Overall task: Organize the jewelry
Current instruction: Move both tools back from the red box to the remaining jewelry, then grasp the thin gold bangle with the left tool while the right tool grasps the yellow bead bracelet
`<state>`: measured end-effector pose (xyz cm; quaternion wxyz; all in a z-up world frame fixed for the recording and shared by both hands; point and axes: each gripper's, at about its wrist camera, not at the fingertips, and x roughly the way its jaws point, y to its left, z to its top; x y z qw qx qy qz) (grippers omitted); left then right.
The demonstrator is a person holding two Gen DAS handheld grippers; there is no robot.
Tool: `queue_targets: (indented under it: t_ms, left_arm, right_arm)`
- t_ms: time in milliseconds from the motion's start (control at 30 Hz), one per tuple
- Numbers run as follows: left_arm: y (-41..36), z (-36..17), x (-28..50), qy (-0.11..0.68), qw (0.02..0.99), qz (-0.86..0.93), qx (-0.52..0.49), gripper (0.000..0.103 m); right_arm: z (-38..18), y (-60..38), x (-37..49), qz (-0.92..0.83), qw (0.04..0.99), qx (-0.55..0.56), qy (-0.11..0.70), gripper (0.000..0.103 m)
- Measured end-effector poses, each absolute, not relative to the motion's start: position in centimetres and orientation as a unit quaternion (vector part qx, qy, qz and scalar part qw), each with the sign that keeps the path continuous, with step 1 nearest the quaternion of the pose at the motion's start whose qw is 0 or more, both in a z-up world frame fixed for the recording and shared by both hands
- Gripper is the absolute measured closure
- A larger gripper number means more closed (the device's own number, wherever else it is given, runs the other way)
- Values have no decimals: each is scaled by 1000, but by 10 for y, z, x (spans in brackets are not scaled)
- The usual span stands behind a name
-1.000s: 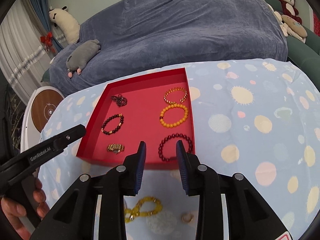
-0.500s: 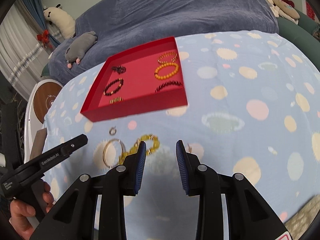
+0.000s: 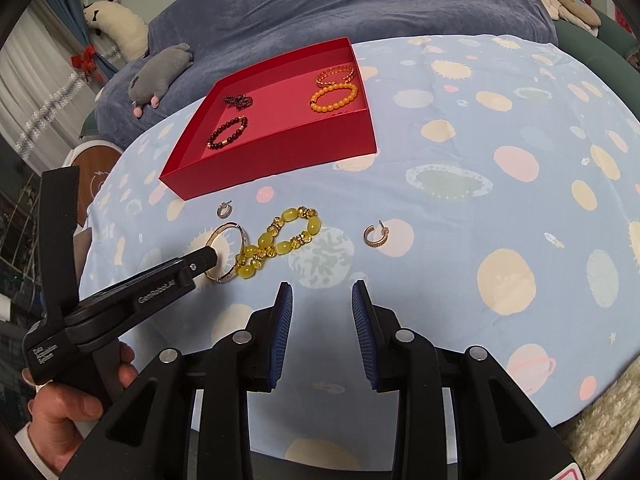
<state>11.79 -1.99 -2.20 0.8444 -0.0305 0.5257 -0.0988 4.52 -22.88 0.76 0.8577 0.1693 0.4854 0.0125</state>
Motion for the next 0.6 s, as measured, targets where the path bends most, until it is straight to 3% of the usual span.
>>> queue_targets:
  t_ms: [133, 267, 600]
  left_arm:
    - [-25, -23, 117, 518, 850, -93, -10, 71]
    - [-25, -23, 119, 518, 849, -99, -8, 98]
    - [-4, -22, 106, 522, 848, -84, -29, 100]
  right_arm:
    - [6, -227, 46, 14, 856, 169, 488, 72]
    - [4, -225, 47, 15, 854, 169, 491, 72]
    - [3, -220, 52, 21, 854, 167, 492, 72]
